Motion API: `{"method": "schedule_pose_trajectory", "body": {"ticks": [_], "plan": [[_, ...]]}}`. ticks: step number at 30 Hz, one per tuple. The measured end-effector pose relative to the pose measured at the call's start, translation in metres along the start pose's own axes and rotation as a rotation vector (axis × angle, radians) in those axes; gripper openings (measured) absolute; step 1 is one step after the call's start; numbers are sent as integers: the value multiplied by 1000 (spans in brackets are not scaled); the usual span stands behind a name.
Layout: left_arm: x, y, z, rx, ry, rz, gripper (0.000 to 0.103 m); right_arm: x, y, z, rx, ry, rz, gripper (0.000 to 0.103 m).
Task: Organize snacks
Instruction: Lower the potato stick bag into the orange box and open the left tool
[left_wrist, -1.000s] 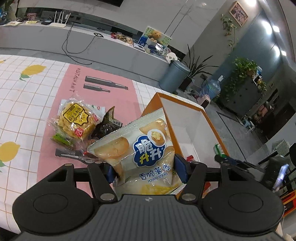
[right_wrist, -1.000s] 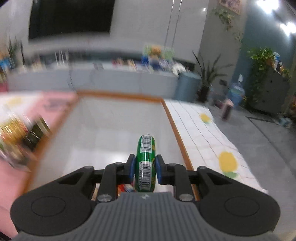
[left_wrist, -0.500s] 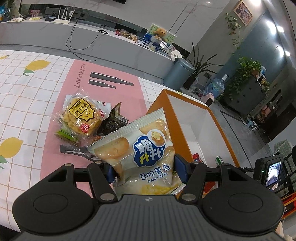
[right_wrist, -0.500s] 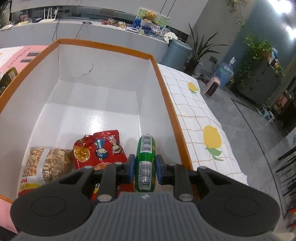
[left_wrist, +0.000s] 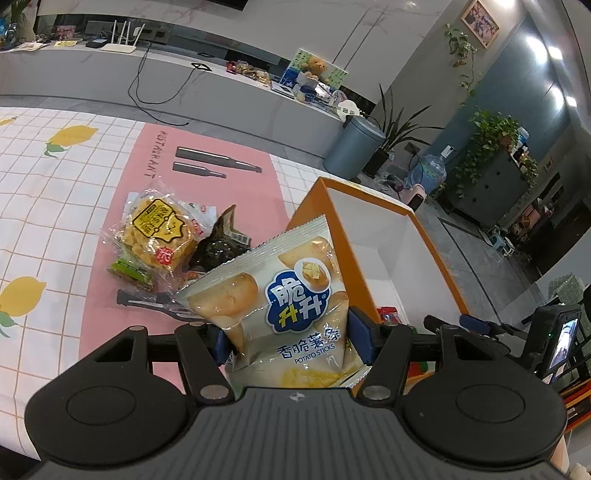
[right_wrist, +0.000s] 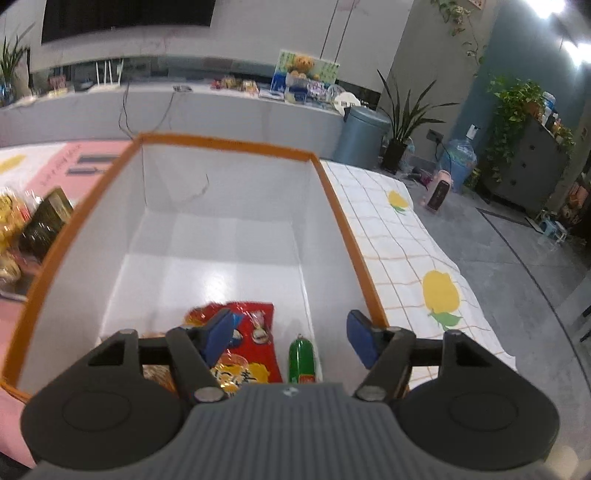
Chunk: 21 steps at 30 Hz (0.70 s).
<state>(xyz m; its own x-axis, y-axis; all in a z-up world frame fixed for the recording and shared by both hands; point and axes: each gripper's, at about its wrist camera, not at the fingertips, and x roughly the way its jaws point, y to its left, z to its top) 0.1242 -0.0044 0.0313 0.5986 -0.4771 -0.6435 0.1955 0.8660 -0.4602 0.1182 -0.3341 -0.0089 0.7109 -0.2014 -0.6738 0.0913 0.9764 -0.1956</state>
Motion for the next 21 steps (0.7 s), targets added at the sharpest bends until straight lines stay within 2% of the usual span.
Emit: {"method": "schedule_pose_trajectory", "body": {"ticks": [6, 11, 16, 21], "plan": [[-1, -19, 5, 14, 5, -25, 71, -9, -11, 5, 67, -44, 37, 66], [7, -56, 13, 50, 8, -51, 71, -19, -26, 8, 148, -92, 70, 66], [38, -104, 20, 111, 72, -81, 71, -24, -47, 6, 247, -118, 83, 66], [88, -149, 24, 157, 158, -97, 71, -29, -69, 2, 347, -135, 97, 67]]}}
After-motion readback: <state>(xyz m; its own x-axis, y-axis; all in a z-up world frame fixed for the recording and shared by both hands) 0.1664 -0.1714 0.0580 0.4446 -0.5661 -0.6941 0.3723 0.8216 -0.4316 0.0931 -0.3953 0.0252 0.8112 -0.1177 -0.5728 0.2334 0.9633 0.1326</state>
